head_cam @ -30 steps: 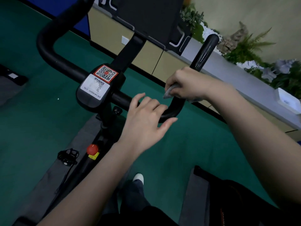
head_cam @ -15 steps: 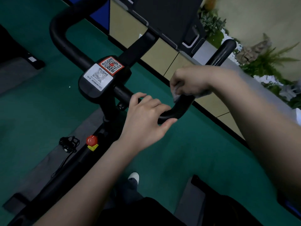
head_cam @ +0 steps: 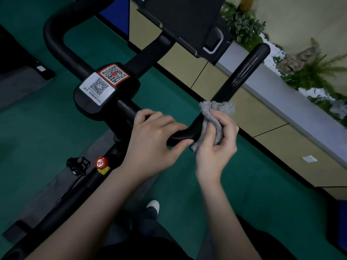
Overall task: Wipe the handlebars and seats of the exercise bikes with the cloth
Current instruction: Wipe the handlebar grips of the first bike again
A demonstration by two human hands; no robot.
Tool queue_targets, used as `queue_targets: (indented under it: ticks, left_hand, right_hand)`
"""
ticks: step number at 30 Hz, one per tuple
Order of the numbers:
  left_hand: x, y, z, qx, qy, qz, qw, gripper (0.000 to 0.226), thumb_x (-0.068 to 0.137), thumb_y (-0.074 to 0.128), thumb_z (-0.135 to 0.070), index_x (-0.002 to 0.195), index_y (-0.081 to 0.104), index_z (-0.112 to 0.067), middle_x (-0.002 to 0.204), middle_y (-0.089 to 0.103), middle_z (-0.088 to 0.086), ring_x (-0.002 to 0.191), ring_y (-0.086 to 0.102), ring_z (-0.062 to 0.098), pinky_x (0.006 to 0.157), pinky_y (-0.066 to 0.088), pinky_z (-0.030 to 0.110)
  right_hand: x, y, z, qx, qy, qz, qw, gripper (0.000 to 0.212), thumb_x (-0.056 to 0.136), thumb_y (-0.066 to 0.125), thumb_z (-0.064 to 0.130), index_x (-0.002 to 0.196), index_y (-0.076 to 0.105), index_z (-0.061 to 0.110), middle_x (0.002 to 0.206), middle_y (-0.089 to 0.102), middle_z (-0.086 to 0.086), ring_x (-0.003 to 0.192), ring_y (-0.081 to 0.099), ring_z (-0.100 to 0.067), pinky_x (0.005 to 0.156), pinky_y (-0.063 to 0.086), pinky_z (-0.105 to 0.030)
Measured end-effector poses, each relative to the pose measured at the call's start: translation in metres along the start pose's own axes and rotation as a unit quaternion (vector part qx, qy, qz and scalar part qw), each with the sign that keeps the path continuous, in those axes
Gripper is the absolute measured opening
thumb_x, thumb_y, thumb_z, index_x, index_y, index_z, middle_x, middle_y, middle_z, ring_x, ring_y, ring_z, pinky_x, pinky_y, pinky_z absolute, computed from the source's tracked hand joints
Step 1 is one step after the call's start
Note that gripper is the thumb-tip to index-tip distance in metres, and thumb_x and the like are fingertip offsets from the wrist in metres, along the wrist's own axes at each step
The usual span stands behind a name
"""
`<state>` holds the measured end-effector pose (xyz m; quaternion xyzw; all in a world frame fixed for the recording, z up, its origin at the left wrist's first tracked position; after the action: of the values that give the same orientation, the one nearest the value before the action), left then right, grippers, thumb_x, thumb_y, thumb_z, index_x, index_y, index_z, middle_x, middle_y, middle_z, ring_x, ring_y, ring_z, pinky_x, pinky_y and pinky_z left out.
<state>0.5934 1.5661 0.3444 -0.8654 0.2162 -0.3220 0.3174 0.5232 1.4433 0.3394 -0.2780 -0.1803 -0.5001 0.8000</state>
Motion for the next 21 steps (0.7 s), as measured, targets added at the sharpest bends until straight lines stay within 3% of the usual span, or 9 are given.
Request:
queue_targets:
  ticks: [5, 10, 14, 19, 21]
  left_hand:
    - [0.0, 0.001, 0.0, 0.005, -0.002, 0.007, 1.0, 0.025, 0.083, 0.065, -0.047, 0.095, 0.073, -0.026, 0.082, 0.066, -0.01, 0.079, 0.059, 0.016, 0.088, 0.027, 0.032]
    - [0.001, 0.001, -0.001, 0.01, -0.004, 0.013, 1.0, 0.026, 0.083, 0.065, -0.046, 0.095, 0.073, -0.025, 0.083, 0.066, -0.011, 0.079, 0.06, 0.015, 0.087, 0.028, 0.032]
    - [0.001, 0.001, -0.002, 0.016, -0.001, 0.011, 1.0, 0.027, 0.083, 0.064, -0.046, 0.094, 0.074, -0.023, 0.083, 0.066, -0.01, 0.079, 0.06, 0.016, 0.087, 0.028, 0.032]
    - [0.001, 0.001, -0.003, 0.018, 0.0, 0.017, 1.0, 0.027, 0.085, 0.063, -0.046, 0.096, 0.073, -0.024, 0.085, 0.066, -0.01, 0.078, 0.058, 0.014, 0.086, 0.026, 0.031]
    - [0.001, 0.002, -0.004, 0.021, 0.005, 0.016, 1.0, 0.026, 0.085, 0.063, -0.045, 0.096, 0.073, -0.024, 0.085, 0.067, -0.01, 0.078, 0.058, 0.014, 0.086, 0.026, 0.03]
  right_hand:
    - [0.01, 0.003, -0.005, 0.048, 0.097, -0.096, 0.989, 0.023, 0.089, 0.051, -0.006, 0.101, 0.059, 0.011, 0.103, 0.063, -0.017, 0.103, 0.058, -0.033, 0.095, 0.046, -0.047]
    - [-0.028, 0.004, 0.005, 0.076, 0.172, -0.143, 0.972, 0.015, 0.093, 0.052, 0.004, 0.105, 0.056, 0.011, 0.107, 0.061, -0.016, 0.104, 0.059, -0.027, 0.096, 0.047, -0.037]
    - [-0.007, 0.009, -0.017, 0.137, 0.285, -0.195, 0.928, 0.009, 0.095, 0.052, 0.003, 0.102, 0.055, 0.006, 0.1, 0.061, -0.011, 0.093, 0.06, -0.02, 0.089, 0.05, -0.034]
    - [-0.02, 0.015, -0.025, 0.196, 0.354, -0.186, 0.896, 0.01, 0.098, 0.049, 0.009, 0.098, 0.058, 0.014, 0.094, 0.062, -0.005, 0.085, 0.061, -0.012, 0.079, 0.049, -0.027]
    - [-0.031, 0.016, -0.024, 0.229, 0.379, -0.169, 0.88, 0.011, 0.099, 0.047, 0.01, 0.094, 0.057, 0.013, 0.091, 0.061, -0.006, 0.083, 0.06, -0.015, 0.079, 0.05, -0.031]
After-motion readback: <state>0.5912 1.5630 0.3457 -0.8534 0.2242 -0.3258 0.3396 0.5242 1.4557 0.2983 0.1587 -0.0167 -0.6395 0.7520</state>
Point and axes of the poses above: each hand's wrist, its own x-axis towards the middle knuckle, its own y-axis out of the palm, z = x × y, the point moved 4 cm from there along x, towards the middle knuckle
